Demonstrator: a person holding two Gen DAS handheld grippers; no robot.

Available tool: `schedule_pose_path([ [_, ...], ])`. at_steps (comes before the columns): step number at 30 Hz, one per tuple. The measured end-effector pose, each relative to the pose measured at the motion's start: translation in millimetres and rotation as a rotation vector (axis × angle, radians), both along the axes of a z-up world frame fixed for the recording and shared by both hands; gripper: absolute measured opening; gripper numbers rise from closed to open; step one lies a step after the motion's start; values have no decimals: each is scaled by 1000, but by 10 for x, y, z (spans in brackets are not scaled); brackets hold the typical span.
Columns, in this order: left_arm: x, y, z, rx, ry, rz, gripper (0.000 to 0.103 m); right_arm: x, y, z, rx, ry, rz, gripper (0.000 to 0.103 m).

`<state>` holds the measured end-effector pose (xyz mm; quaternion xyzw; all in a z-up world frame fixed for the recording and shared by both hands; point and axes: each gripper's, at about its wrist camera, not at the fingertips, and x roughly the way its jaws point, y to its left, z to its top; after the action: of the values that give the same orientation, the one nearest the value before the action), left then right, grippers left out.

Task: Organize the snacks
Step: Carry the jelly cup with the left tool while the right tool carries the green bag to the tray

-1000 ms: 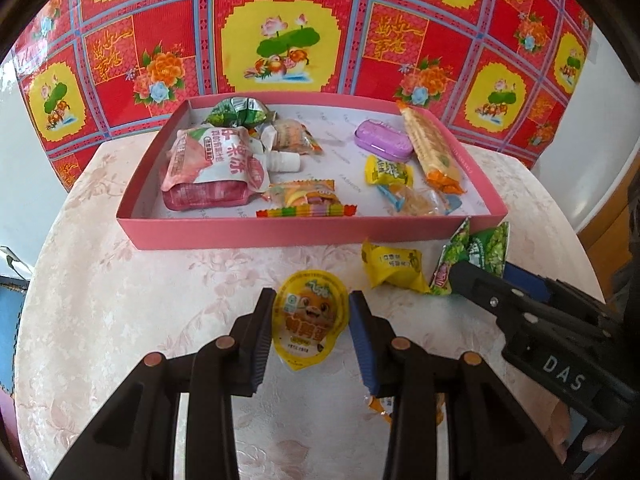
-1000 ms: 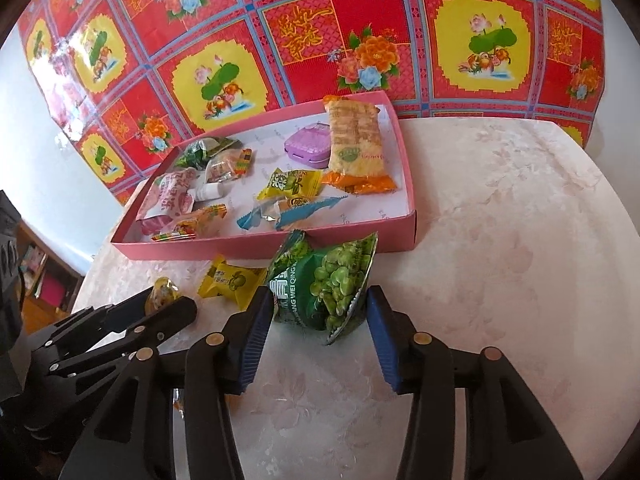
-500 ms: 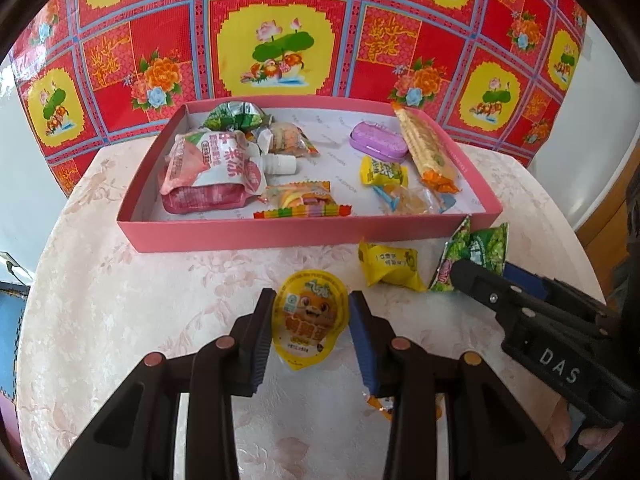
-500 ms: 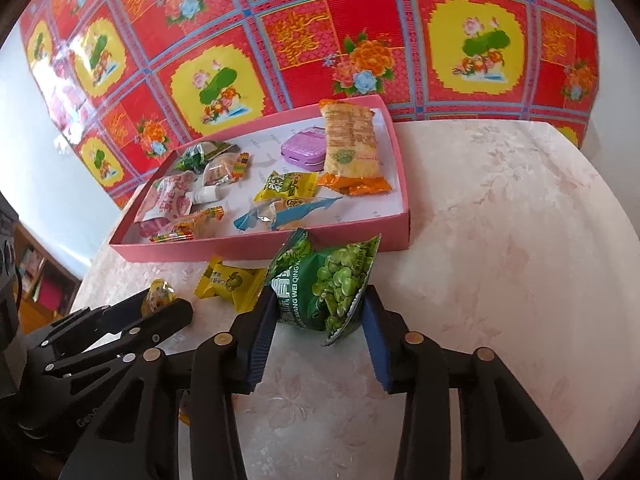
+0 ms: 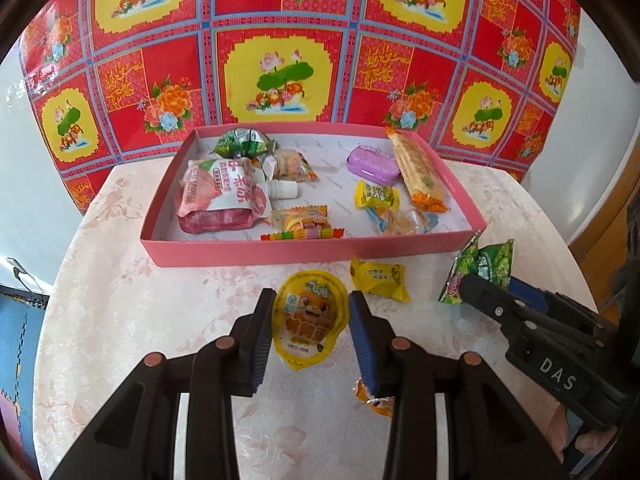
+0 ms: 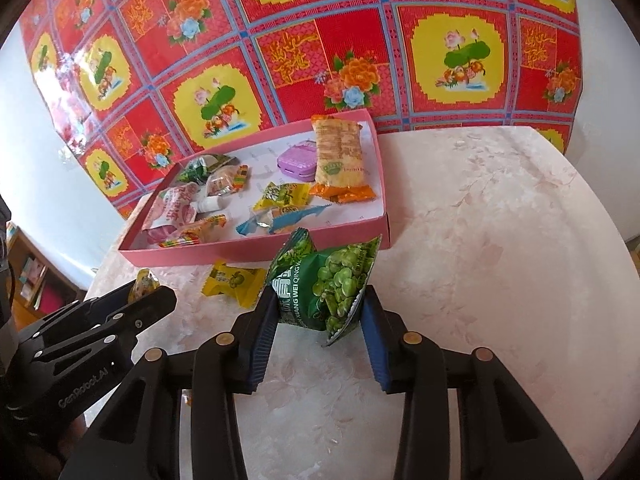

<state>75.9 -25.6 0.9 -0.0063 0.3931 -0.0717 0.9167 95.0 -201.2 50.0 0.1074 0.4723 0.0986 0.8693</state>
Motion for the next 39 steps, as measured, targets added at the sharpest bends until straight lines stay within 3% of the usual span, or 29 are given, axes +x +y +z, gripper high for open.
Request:
schedule_pose_path([
  [19, 2, 25, 209, -24, -72, -1, 38, -18, 60, 333, 8, -85, 39, 41],
  [26, 93, 49, 270, -62, -90, -7, 38, 80, 114, 401, 8, -95, 58, 41],
  [39, 394, 55, 293, -53, -107, 0, 38, 293, 228, 417, 10, -98, 68, 41],
])
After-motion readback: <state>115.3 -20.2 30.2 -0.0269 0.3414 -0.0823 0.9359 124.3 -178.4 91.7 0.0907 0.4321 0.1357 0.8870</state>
